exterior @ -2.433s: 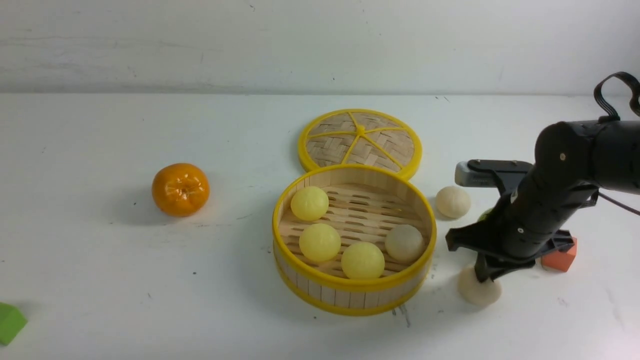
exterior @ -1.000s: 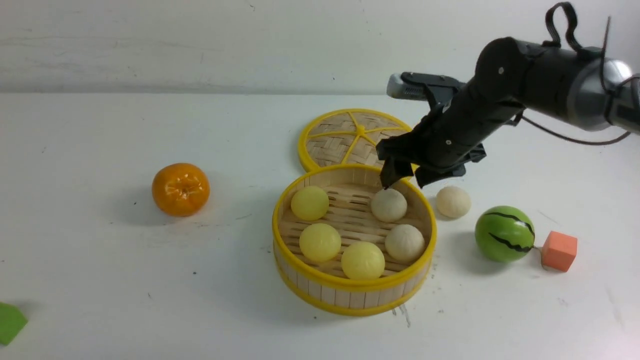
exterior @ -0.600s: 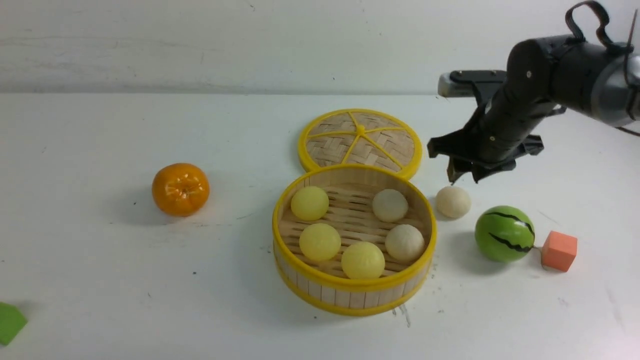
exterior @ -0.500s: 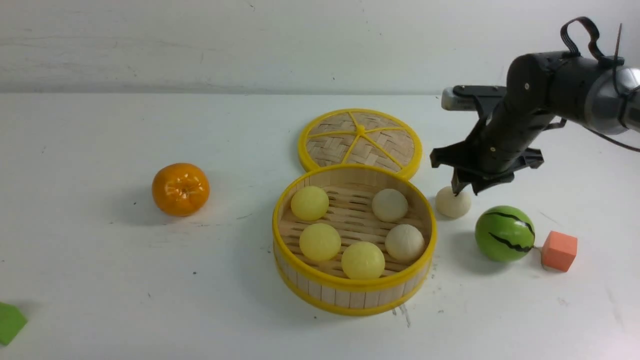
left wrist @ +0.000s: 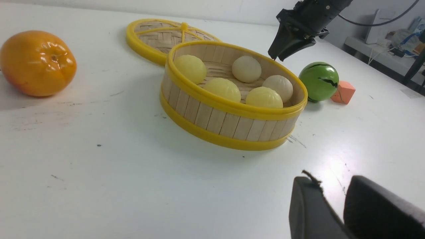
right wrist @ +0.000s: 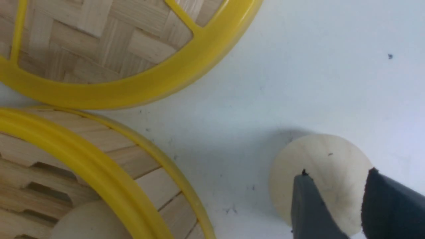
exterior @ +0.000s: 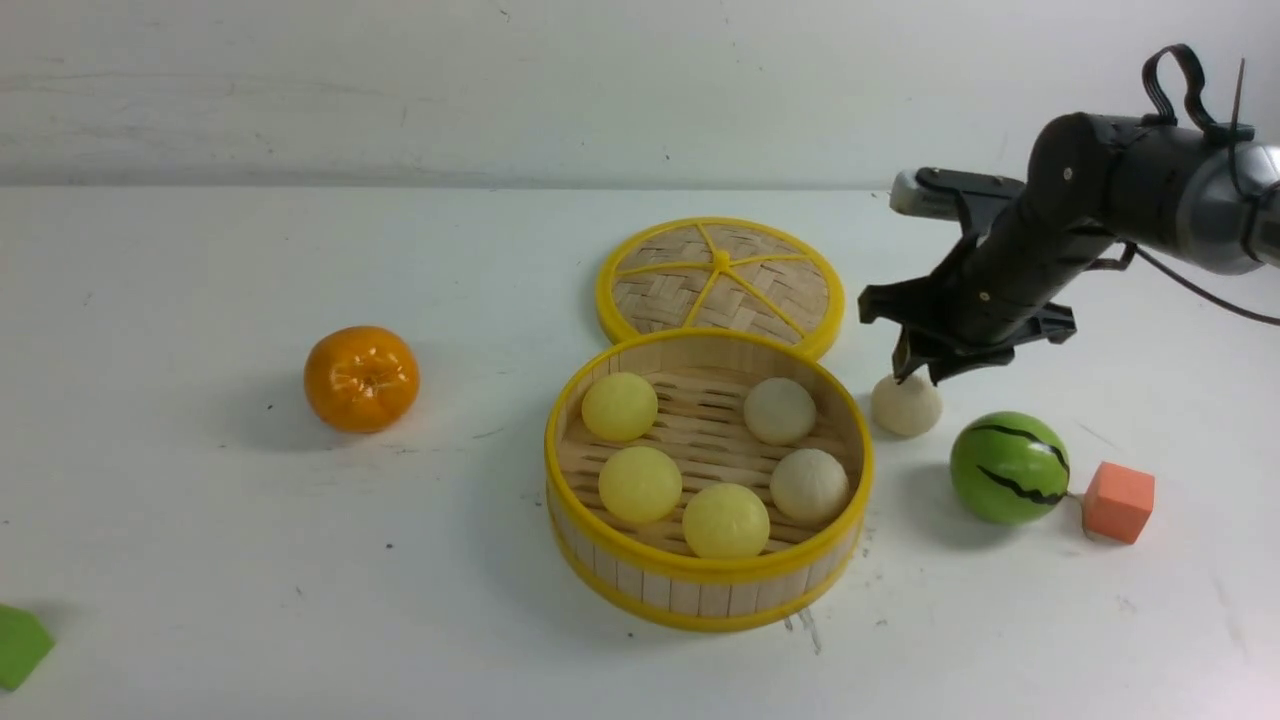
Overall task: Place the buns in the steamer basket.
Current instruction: Use the right arm to grab a steamed stuffed bun
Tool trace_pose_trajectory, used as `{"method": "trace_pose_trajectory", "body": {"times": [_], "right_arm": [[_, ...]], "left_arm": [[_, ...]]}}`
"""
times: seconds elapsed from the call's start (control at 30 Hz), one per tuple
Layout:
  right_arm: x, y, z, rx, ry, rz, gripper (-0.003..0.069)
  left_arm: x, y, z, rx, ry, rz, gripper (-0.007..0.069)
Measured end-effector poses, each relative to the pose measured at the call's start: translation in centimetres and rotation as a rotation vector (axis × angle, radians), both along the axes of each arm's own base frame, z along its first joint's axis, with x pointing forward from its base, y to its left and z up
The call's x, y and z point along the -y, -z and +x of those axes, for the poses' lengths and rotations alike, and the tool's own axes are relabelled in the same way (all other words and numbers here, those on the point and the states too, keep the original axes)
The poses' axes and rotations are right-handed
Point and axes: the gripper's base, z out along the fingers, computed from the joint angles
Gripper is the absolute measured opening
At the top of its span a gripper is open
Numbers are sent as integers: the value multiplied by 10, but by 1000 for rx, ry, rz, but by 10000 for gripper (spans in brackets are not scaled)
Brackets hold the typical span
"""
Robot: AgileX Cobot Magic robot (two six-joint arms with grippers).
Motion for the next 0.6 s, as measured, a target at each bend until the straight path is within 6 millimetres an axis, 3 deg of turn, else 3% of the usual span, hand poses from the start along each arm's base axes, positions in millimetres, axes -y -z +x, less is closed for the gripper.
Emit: {"method": "trace_pose_trajectory", "body": {"times": [0.27, 0.47, 0.6], "right_arm": [[-1, 20, 7, -13, -9, -11, 244], [-1, 22, 8, -5, -6, -10, 241], [-1, 23, 8, -6, -7, -12, 140]], "left_arm": [[0, 0, 0, 0, 0, 0, 176], [0, 0, 0, 0, 0, 0, 181], [0, 0, 0, 0, 0, 0, 184]]}}
